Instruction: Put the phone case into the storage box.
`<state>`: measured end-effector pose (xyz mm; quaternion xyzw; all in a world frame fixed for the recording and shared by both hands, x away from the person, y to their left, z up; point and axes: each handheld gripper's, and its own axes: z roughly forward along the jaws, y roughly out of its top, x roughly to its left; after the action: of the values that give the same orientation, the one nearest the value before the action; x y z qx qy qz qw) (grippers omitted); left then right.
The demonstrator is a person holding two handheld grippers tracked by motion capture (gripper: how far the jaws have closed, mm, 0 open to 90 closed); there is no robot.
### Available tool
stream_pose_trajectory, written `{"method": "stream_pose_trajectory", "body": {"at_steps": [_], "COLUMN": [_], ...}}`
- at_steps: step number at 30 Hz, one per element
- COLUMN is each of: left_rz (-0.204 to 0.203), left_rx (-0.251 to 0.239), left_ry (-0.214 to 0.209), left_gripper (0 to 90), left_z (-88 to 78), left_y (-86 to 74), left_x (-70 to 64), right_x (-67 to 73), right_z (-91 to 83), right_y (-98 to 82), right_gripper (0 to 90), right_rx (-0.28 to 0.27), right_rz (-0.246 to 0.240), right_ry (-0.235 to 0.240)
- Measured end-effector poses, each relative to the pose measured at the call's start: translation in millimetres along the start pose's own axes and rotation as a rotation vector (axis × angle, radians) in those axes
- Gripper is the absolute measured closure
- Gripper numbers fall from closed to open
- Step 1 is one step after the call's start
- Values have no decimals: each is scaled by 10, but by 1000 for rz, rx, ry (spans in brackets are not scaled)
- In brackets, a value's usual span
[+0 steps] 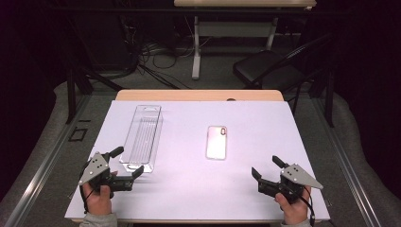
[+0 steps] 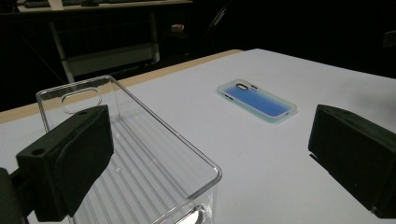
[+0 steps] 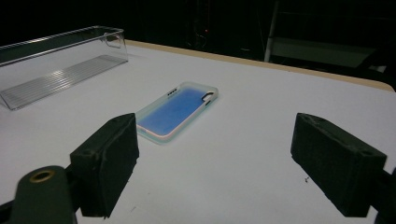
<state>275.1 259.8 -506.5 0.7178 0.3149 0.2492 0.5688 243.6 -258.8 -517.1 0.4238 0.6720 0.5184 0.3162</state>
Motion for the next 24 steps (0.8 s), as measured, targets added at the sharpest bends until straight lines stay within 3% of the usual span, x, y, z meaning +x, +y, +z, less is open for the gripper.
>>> {"method": "stream_pose_trajectory", "body": {"at_steps": [15, 24], "left_rz": [-4, 8], "left_rx": [0, -1], "left_ry": [5, -4], "left_gripper": [2, 1], "left_z": [-19, -11], "left_y": [5, 19], "left_x": [-3, -63], "right_x": [15, 54], "right_z": [26, 164], "right_y": [7, 135], "right_gripper": [148, 148], "right_rx": [33, 140], "right_rz": [3, 24], "right_ry": [5, 21]}}
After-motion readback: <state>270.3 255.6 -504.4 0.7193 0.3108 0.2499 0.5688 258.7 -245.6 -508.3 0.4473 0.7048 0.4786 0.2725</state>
